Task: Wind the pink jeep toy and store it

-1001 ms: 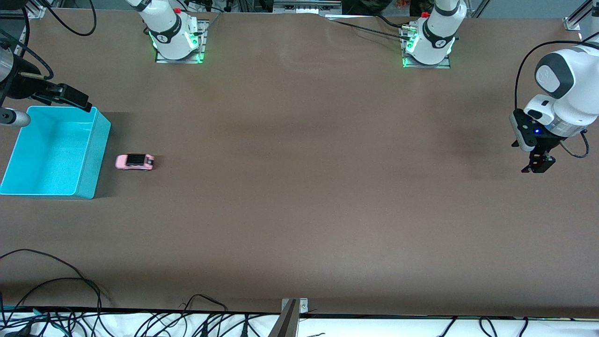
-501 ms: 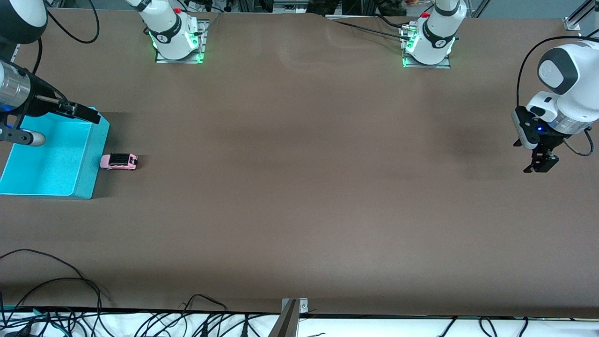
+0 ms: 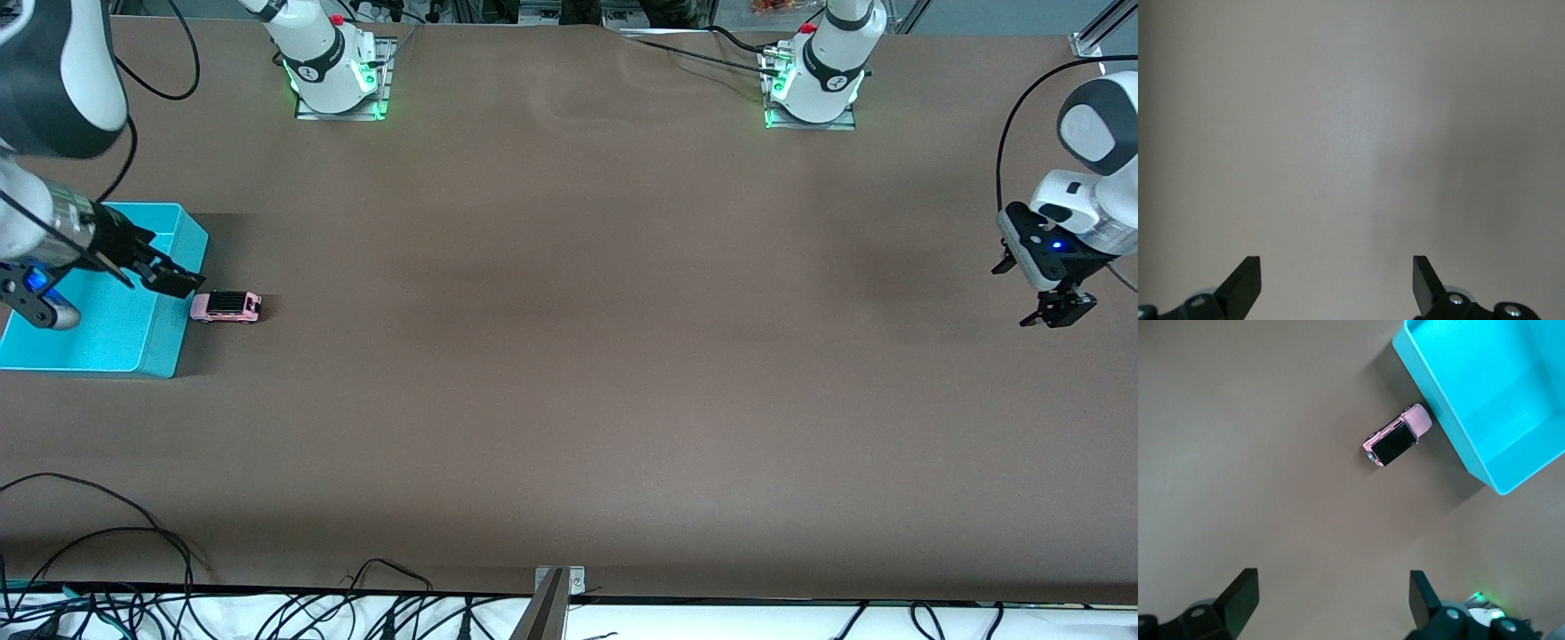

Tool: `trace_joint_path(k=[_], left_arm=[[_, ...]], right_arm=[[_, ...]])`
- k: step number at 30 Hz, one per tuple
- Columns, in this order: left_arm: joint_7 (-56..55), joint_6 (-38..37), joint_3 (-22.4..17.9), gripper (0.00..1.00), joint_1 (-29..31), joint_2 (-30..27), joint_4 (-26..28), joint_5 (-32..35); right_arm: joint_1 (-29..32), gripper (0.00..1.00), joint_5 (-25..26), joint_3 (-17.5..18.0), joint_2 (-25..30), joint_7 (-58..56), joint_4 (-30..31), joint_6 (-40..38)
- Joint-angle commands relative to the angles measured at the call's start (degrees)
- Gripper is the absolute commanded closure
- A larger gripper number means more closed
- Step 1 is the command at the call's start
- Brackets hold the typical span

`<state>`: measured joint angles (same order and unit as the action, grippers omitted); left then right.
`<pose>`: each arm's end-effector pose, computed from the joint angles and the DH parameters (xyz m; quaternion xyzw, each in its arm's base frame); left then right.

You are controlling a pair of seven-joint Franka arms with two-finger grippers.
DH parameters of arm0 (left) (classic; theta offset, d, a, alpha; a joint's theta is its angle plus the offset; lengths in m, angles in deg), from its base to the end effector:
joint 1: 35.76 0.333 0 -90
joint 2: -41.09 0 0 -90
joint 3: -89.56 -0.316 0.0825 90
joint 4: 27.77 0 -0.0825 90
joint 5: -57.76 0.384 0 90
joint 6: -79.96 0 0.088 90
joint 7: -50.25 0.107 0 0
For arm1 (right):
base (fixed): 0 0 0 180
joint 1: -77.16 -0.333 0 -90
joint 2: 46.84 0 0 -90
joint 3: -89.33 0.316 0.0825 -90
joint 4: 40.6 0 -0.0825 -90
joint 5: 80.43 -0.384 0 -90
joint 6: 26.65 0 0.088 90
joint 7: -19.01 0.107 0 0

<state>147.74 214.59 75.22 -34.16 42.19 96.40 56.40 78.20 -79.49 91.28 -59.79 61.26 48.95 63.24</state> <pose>0.5328 0.1514 0.4020 -0.7595 0.6453 -0.0506 0.0648 0.6064 0.0061 0.4963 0.9303 -0.3500 -0.1005 0.0444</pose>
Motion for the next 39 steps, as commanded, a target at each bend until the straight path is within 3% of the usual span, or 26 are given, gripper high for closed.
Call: trace_joint_path(k=[1, 14, 25, 32, 39], left_arm=[[-4.9, -7.8, 0.1, 0.00, 0.2, -0.5, -5.2, -1.5], [-15.9, -19.7, 0.5, 0.00, 0.1, -0.7, -13.6, -1.5], [-37.6, -29.4, 7.5, 0.00, 0.2, -2.7, -18.3, 0.6], [-52.1, -35.0, 13.6, 0.00, 0.2, -4.0, -20.8, 4.8], [-61.1, -39.8, 15.9, 0.00, 0.2, -4.3, -24.1, 4.8]], right_arm=[[0.8, 0.00, 0.7, -0.4, -2.5, 6.1, 1.1, 1.5], [1.9, 0.00, 0.3, -3.6, -2.3, 13.6, 18.9, 20.9], [1.9, 0.00, 0.3, -5.2, -2.1, 24.8, 37.4, 46.2], [1.9, 0.00, 0.1, -7.5, -3.0, 31.6, 40.7, 55.4], [2.3, 0.00, 0.1, -9.4, -4.7, 34.6, 40.7, 58.5]])
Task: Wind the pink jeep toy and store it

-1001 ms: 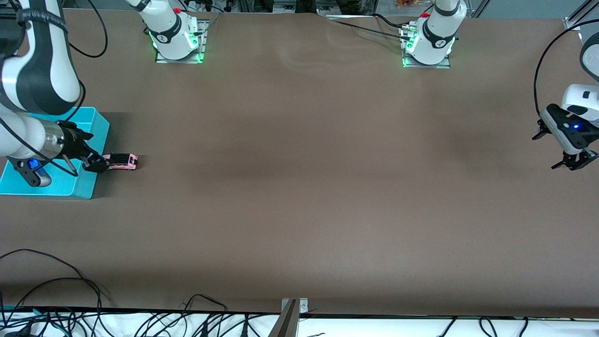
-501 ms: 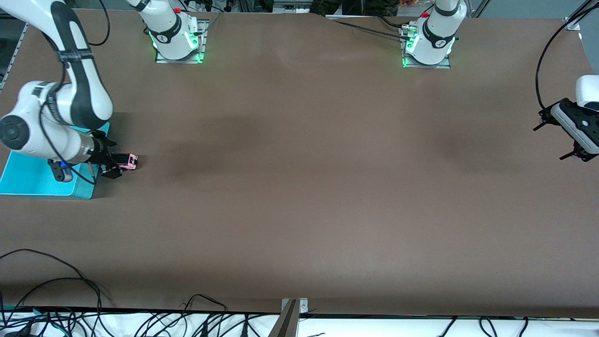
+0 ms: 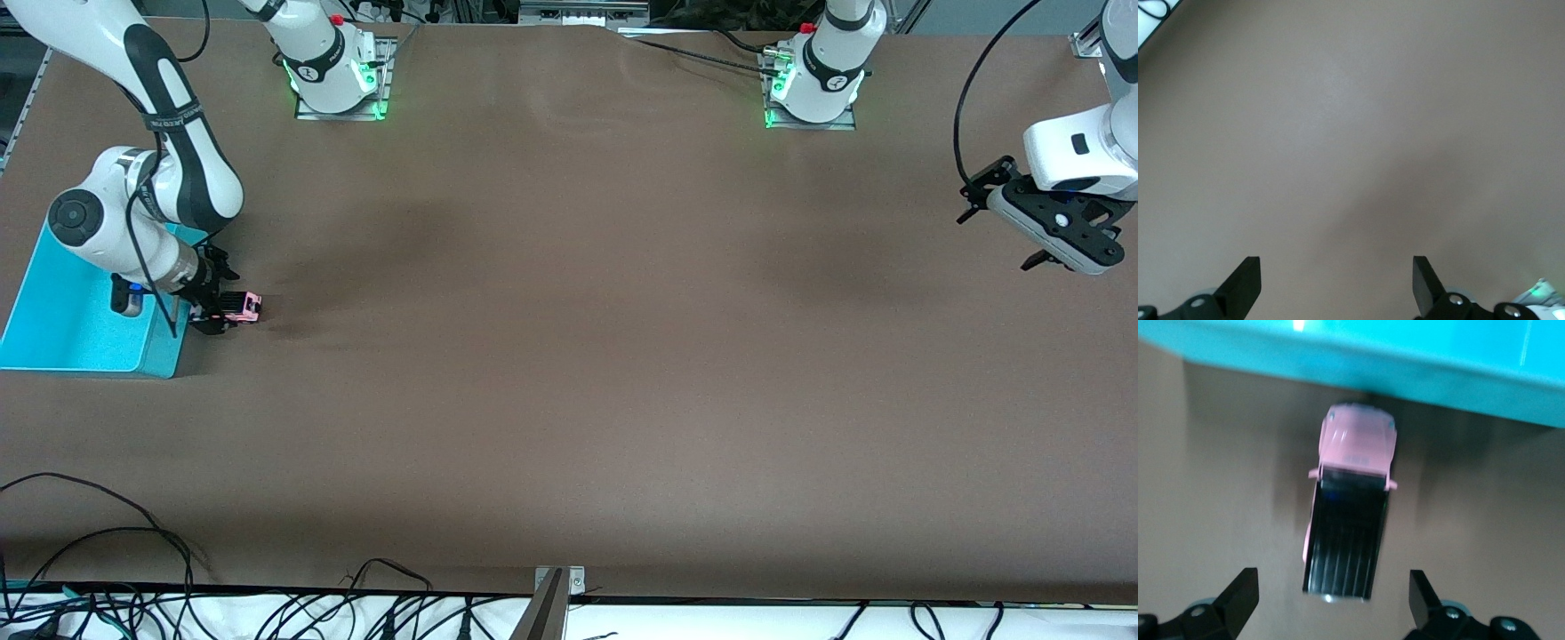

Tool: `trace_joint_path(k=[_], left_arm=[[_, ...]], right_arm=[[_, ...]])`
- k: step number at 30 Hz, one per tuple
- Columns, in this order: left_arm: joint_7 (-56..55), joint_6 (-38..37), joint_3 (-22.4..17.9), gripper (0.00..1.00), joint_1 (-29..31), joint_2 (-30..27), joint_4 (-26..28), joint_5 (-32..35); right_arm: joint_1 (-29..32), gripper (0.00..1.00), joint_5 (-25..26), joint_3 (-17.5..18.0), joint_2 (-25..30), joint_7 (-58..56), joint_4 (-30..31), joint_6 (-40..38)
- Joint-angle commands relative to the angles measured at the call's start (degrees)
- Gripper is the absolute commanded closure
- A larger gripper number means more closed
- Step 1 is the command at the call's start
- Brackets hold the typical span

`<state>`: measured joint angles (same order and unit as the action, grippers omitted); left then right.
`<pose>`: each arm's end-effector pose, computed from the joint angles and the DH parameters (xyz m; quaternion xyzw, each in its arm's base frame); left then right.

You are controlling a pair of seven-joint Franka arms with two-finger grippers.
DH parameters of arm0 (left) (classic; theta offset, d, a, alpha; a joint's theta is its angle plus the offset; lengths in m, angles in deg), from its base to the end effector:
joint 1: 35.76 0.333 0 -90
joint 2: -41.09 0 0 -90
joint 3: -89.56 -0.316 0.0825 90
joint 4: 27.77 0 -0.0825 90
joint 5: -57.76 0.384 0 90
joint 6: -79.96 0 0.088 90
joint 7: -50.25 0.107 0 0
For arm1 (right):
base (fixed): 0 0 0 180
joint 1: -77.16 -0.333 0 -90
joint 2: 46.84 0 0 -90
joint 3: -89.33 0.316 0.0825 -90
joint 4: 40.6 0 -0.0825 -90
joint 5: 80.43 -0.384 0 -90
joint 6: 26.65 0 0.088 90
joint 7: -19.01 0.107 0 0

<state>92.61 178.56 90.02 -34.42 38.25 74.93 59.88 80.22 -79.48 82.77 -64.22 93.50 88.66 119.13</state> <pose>0.5447 0.0117 0.5594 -0.9339 0.3568 0.0170 0.0131 0.5321 -0.0908 0.2273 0.7486 -0.6627 0.0060 0.0219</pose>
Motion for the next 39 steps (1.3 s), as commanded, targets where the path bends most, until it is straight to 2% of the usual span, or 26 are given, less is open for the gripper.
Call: trace_joint_path(k=[1, 11, 12, 15, 16, 18, 21, 24, 28, 34, 39], left_arm=[[-7.6, -4.5, 1.2, 0.00, 0.4, -0.3, -3.0, 1.3], [-26.3, -10.7, 3.1, 0.00, 0.4, -0.4, -7.1, 1.2], [-27.8, -11.0, 3.2, 0.00, 0.4, -0.5, -7.2, 1.2], [-30.7, -11.1, 3.1, 0.00, 0.4, -1.5, -7.2, 1.3], [-30.7, -11.1, 3.0, 0.00, 0.4, -1.6, -7.2, 1.3], [-30.7, -11.1, 2.8, 0.00, 0.4, -1.6, -7.2, 1.7], [-30.7, -11.1, 2.7, 0.00, 0.4, -1.9, -8.6, 4.2], [-30.4, -11.1, 2.5, 0.00, 0.5, -1.9, -12.0, 4.6], [-30.4, -11.4, 2.6, 0.00, 0.5, -1.8, -13.5, 4.7], [-30.8, -12.1, 2.4, 0.00, 1.5, -1.6, -13.7, 2.4], [-35.9, -12.1, 2.4, 0.00, 0.6, -0.6, -13.6, 0.3]], right_arm=[[0.3, 0.00, 0.1, -1.0, -0.5, 2.3, 1.2, 3.0], [0.4, 0.00, 0.1, -1.3, -3.5, 3.3, 3.5, 9.3], [0.4, 0.04, 0.1, -1.3, -3.8, 3.8, 3.5, 9.5], [0.4, 0.50, 0.1, -1.4, -3.5, 5.6, 3.5, 9.6], [0.4, 0.60, 0.1, -1.3, -3.4, 5.8, 3.5, 9.6], [0.3, 0.70, 0.1, -1.3, -3.3, 5.8, 3.4, 9.5], [0.3, 0.71, 0.1, -1.3, -3.0, 5.8, 3.4, 9.4], [0.1, 0.71, 0.1, -1.3, -2.5, 5.8, 3.3, 9.3], [-0.1, 0.71, 0.2, -1.3, -1.3, 5.8, 3.3, 9.0], [-0.3, 0.71, 0.4, -0.5, 1.5, 5.8, 2.1, 5.4], [-0.4, 0.71, 0.2, 2.1, 3.1, 5.8, -1.2, 0.7]])
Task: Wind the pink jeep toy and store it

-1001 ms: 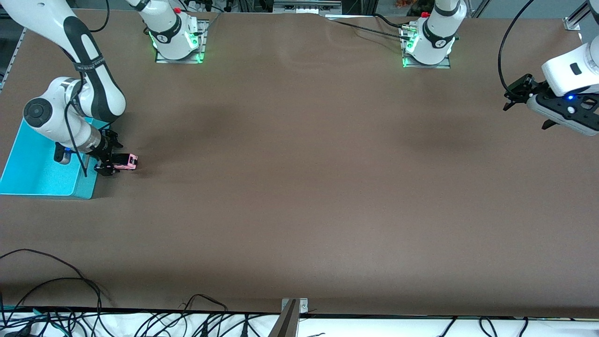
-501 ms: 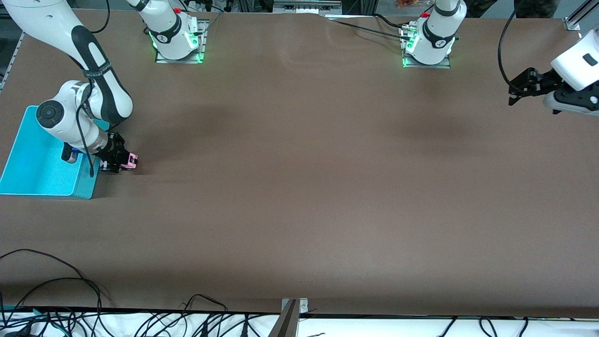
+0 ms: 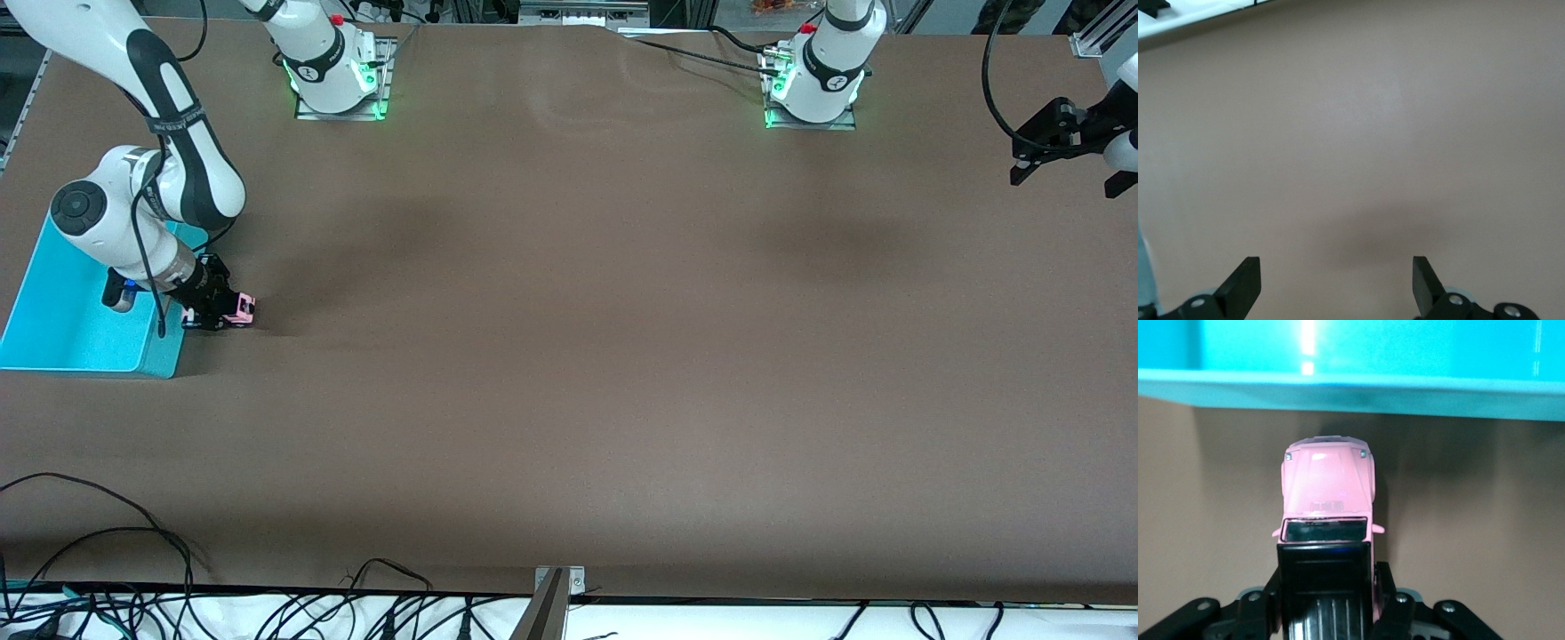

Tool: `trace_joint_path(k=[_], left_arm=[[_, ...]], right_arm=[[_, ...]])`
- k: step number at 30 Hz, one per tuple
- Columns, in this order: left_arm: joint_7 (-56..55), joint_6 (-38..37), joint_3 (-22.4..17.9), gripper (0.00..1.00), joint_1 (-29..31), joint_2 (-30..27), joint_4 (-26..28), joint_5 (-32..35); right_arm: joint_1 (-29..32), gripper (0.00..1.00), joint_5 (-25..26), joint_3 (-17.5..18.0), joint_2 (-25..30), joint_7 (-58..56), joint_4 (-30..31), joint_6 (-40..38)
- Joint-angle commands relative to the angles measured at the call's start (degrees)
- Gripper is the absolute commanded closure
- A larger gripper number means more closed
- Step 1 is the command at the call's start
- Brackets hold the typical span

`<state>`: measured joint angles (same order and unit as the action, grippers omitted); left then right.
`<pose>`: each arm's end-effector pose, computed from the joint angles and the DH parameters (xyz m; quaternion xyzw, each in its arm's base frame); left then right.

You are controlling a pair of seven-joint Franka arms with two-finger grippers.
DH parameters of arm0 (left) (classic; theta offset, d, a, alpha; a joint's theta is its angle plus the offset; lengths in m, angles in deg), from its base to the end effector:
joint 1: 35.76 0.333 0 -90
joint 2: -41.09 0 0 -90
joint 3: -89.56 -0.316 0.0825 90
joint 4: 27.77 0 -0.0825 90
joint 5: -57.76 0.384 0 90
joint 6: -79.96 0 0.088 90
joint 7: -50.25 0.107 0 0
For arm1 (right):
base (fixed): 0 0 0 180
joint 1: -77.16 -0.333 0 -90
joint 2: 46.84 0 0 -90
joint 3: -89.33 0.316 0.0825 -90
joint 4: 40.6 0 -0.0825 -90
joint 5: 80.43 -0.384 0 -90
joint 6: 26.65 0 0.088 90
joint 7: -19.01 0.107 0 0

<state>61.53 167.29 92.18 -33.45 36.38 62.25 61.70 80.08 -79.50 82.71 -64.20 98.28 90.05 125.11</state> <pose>0.5240 0.0036 0.6647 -0.9943 0.0987 -0.0140 0.0377 0.5339 -0.0901 0.2281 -0.7209 0.6918 -0.0397 0.0018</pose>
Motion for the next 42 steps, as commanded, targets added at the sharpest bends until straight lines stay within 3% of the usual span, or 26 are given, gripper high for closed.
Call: trace_joint_path(k=[1, 7, 12, 16, 22, 36, 42], left_arm=[[-7.3, -0.8, 0.3, 0.00, -0.6, 1.3, -0.9, -1.7], [-20.0, -0.8, 0.2, 0.00, -4.2, 1.8, -1.1, -2.1], [-22.4, -0.6, -0.3, 0.00, -5.6, 4.3, -2.8, -2.0], [-21.7, -0.1, -2.2, 0.00, -5.6, 4.4, -2.8, -2.6], [-20.4, -0.1, -5.1, 0.00, -4.6, 4.4, -2.6, -7.0], [-18.6, -0.3, -4.7, 0.00, -2.4, 4.4, -2.4, -8.2], [-19.0, -0.8, -4.7, 0.00, -3.3, 4.5, -2.9, -8.1]], right_arm=[[-0.3, 0.71, 0.2, 2.5, 3.1, 1.1, -3.8, -7.6], [-0.3, 0.71, 0.6, 2.6, 3.2, 0.5, -13.2, -22.6], [0.4, 0.71, 0.8, 1.9, 2.5, 0.2, -19.2, -30.6], [1.6, 0.71, 1.2, -2.3, 1.3, -1.7, -22.5, -33.0], [3.8, 0.71, 0.7, -6.7, -0.7, -13.0, -23.3, -32.8], [9.0, 0.69, 0.2, -6.9, -10.7, -14.2, -23.3, -25.6], [10.6, 0.69, 0.1, -6.8, -12.0, -14.2, -23.2, -24.1]])
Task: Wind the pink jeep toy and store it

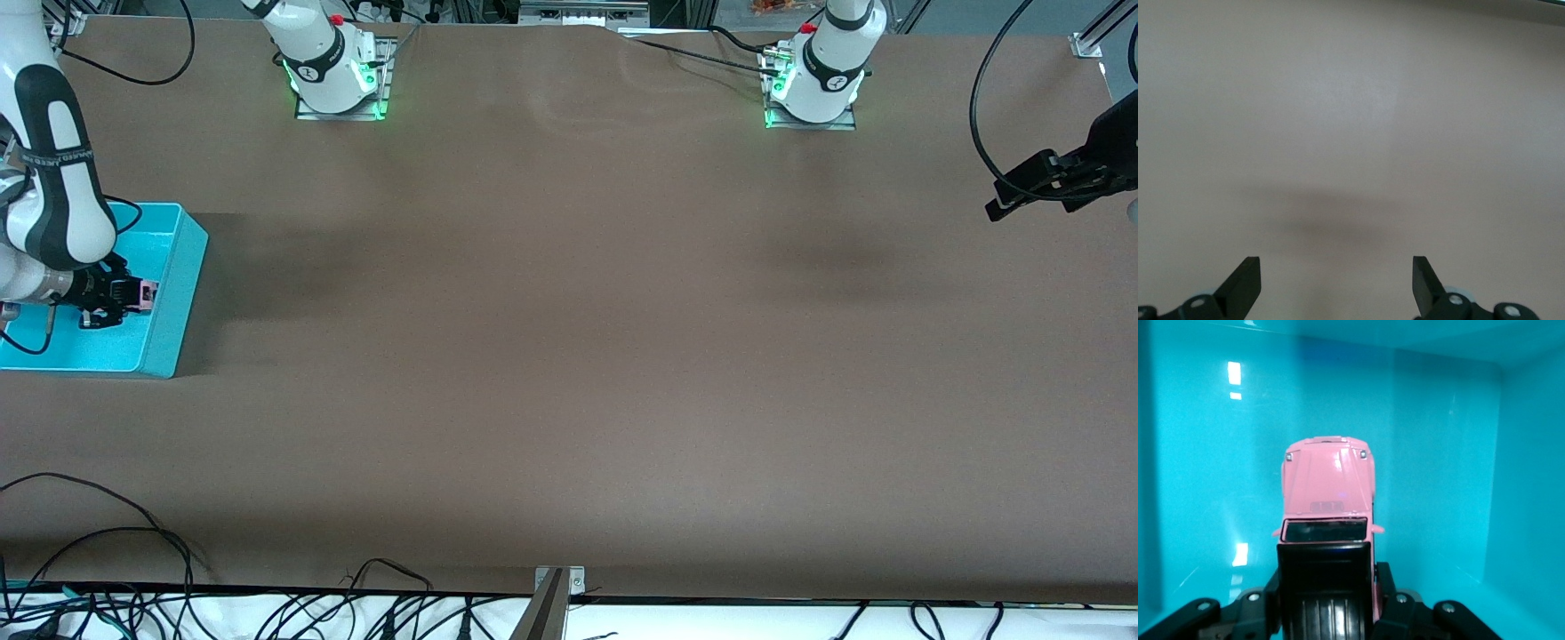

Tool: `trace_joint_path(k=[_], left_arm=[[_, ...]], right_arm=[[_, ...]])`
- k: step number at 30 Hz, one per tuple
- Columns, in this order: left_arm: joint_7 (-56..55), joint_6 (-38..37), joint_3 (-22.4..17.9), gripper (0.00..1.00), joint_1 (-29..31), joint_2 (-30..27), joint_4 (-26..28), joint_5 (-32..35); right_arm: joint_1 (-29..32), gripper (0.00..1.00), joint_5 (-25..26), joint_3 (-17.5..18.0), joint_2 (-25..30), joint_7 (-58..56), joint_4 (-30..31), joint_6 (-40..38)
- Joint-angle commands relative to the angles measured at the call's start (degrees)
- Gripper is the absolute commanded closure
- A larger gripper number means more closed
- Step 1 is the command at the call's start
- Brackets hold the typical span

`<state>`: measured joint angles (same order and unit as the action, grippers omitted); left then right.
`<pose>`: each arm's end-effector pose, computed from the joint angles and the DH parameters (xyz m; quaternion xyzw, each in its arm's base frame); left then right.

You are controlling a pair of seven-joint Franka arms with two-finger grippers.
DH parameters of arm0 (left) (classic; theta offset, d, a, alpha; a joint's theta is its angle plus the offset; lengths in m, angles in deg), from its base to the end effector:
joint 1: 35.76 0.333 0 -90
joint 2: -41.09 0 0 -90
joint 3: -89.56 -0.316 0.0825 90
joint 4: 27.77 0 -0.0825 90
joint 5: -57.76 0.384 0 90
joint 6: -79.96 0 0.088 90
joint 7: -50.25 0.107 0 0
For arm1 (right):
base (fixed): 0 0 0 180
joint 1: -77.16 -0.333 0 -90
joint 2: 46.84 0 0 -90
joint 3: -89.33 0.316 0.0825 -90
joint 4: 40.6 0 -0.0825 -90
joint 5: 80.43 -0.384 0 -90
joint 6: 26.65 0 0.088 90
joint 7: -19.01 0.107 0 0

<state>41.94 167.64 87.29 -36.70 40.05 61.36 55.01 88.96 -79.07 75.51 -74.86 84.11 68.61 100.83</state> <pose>0.5450 0.0076 0.6382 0.9962 0.0831 -0.0051 0.0241 0.5545 -0.2604 0.2351 0.7110 -0.6957 -0.0515 0.0885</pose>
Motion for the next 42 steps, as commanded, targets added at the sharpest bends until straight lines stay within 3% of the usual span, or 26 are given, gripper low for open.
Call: trace_joint_path(k=[1, 4, 5, 6, 7, 8, 15, 20, 25, 29, 42], left_arm=[[0.5, -1.2, 0.2, 0.00, 0.1, 0.9, -1.9, -1.4], [0.6, -1.2, 0.2, 0.00, 0.1, 1.0, -1.9, -1.4], [0.6, -1.2, 0.2, 0.00, 0.1, 1.0, -1.9, -1.3], [0.6, -1.2, 0.2, 0.00, 0.1, 1.0, -1.9, -1.4], [0.6, -1.2, 0.2, 0.00, 0.1, 1.0, -1.9, -1.3], [0.6, -1.2, 0.2, 0.00, 0.1, 1.0, -1.9, -1.2], [1.1, -4.1, 0.6, 0.00, -0.1, 0.9, -1.9, 2.0], [1.1, -4.2, 4.7, 0.00, -0.1, 1.0, -1.9, 9.7], [1.0, -4.4, 5.2, 0.00, 0.1, 0.9, -1.9, 9.8], [0.9, -4.4, 5.2, 0.00, 0.1, 0.9, -1.9, 9.7], [0.9, -4.4, 4.8, 0.00, 0.9, 0.9, -1.9, 7.8]], right_arm=[[1.7, 0.69, -0.2, 0.4, -1.6, -0.1, -1.7, 0.2], [1.7, 0.68, -0.3, 0.4, -1.9, -0.1, -1.7, 0.9], [1.7, 0.63, -0.3, 0.4, -2.1, -0.1, -1.7, 1.3], [1.7, 0.46, -0.2, 0.4, -2.3, -0.1, -1.6, 1.5], [1.7, 0.14, -0.2, 0.4, -2.4, -0.1, -1.7, 1.5], [1.7, 0.00, -0.2, 0.4, -2.3, -0.1, -1.7, 1.5], [1.1, 0.00, -0.1, 0.7, -1.2, 0.4, -2.1, 0.9], [-0.8, 0.00, 0.1, 0.7, 0.9, -0.5, -2.3, -1.0], [-2.0, 0.00, 0.8, 0.8, 2.5, -0.7, -6.5, -9.8], [-3.4, 0.00, 0.8, 0.8, 2.4, -2.5, -13.5, -19.4], [-6.2, 0.00, 1.8, 0.7, 2.6, -19.5, -24.0, -37.7]])
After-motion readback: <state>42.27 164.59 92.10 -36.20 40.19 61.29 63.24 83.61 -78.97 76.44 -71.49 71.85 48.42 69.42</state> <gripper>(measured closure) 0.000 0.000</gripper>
